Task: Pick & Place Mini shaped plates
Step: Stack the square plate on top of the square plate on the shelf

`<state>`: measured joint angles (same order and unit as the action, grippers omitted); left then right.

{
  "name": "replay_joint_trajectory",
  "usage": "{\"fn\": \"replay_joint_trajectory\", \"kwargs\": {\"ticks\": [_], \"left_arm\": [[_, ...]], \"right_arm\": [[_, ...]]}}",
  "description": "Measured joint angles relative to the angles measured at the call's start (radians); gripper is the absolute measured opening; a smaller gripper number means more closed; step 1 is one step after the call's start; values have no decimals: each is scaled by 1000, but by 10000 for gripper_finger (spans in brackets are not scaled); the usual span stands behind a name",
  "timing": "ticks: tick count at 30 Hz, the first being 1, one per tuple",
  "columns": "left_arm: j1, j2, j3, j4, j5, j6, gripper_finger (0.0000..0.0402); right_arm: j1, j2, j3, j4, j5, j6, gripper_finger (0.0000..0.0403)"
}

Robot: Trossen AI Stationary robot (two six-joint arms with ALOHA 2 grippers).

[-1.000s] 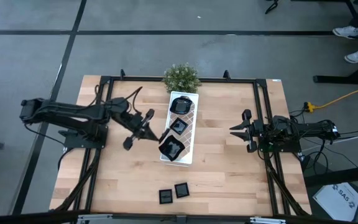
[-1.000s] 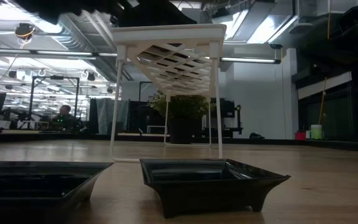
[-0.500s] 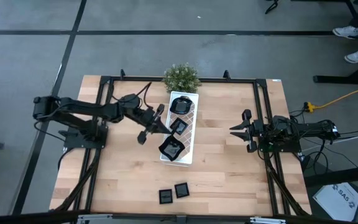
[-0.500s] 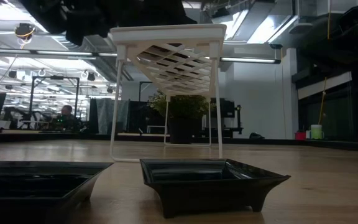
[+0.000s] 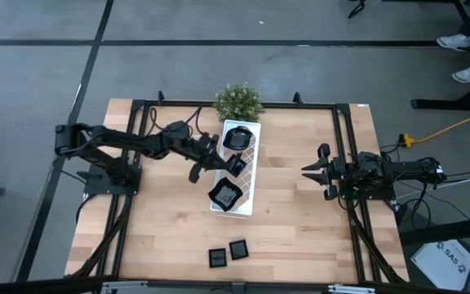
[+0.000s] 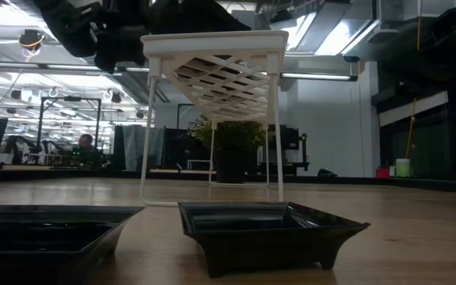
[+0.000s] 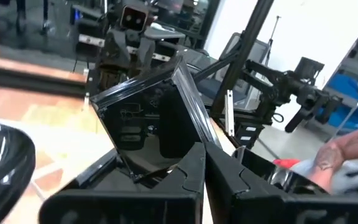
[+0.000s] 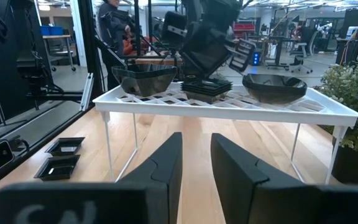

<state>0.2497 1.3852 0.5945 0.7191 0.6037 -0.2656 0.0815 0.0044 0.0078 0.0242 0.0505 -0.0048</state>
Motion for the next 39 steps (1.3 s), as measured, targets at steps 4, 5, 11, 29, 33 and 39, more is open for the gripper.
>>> {"fn": "replay_joint_trajectory", "kwargs": {"ticks": [4, 5, 11, 29, 33, 39], "left_arm": [[3, 10, 0, 11, 9, -104, 1], [3, 10, 0, 11, 9, -128, 1], [21, 10, 0, 10, 9, -263, 1], [88, 10, 0, 3, 189, -537, 1], [104, 10, 0, 0, 223, -537, 1], [108, 10, 0, 10, 250, -535, 4]], "right_arm": [[0, 0, 0, 0, 0, 0, 85], [0, 0, 0, 0, 0, 0, 85], [0, 0, 0, 0, 0, 0, 85], [0, 0, 0, 0, 0, 0, 85], [0, 0, 0, 0, 0, 0, 85], [0, 0, 0, 0, 0, 0, 85]]}}
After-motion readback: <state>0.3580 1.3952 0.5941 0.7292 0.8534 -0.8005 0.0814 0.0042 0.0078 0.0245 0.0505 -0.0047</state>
